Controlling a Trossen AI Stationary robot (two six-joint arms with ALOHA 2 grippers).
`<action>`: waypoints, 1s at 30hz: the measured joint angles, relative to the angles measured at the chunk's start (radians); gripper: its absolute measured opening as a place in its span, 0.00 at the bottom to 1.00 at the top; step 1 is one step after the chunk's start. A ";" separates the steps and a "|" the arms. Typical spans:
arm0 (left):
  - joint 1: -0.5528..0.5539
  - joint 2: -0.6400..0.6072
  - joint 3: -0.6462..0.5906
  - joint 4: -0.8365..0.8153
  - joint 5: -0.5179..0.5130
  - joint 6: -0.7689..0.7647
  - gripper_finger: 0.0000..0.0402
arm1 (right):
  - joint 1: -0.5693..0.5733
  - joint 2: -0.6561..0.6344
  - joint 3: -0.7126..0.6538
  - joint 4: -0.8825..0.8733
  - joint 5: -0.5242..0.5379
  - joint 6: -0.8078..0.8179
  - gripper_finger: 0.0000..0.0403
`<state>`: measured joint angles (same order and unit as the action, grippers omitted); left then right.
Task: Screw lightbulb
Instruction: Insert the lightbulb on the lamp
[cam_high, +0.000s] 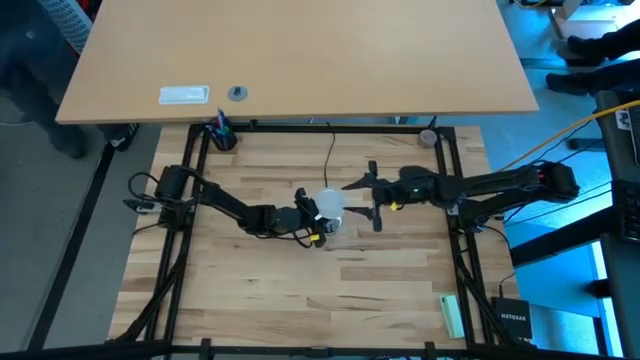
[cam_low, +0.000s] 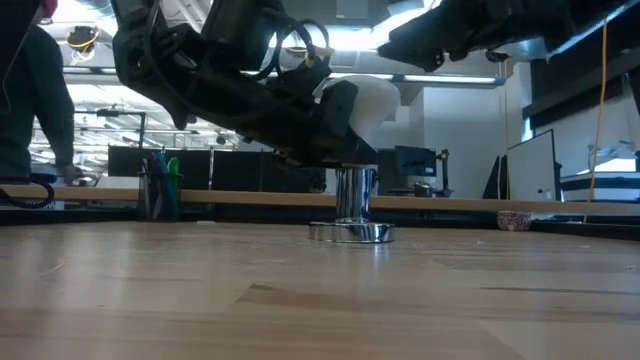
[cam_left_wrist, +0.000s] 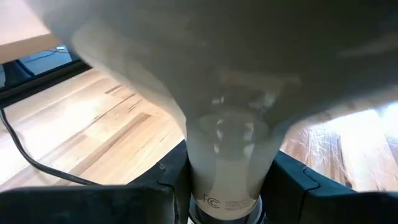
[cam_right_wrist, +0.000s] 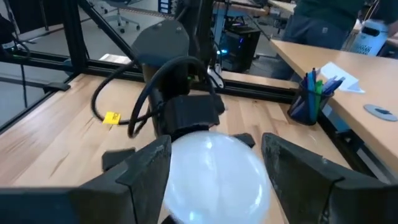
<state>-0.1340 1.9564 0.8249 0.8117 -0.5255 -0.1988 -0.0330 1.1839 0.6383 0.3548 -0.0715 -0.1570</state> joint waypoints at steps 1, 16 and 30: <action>-0.002 0.000 -0.001 -0.005 0.001 -0.001 0.32 | 0.001 0.027 0.017 -0.002 -0.001 0.001 0.63; -0.018 0.001 -0.003 -0.009 0.004 -0.015 0.39 | 0.001 0.227 0.103 -0.043 -0.035 -0.023 0.63; -0.042 -0.149 0.003 -0.287 0.033 -0.106 0.55 | 0.001 0.248 0.101 -0.054 -0.034 -0.031 0.63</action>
<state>-0.1756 1.8075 0.8280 0.5243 -0.4928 -0.3048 -0.0320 1.4316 0.7389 0.3012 -0.1051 -0.1879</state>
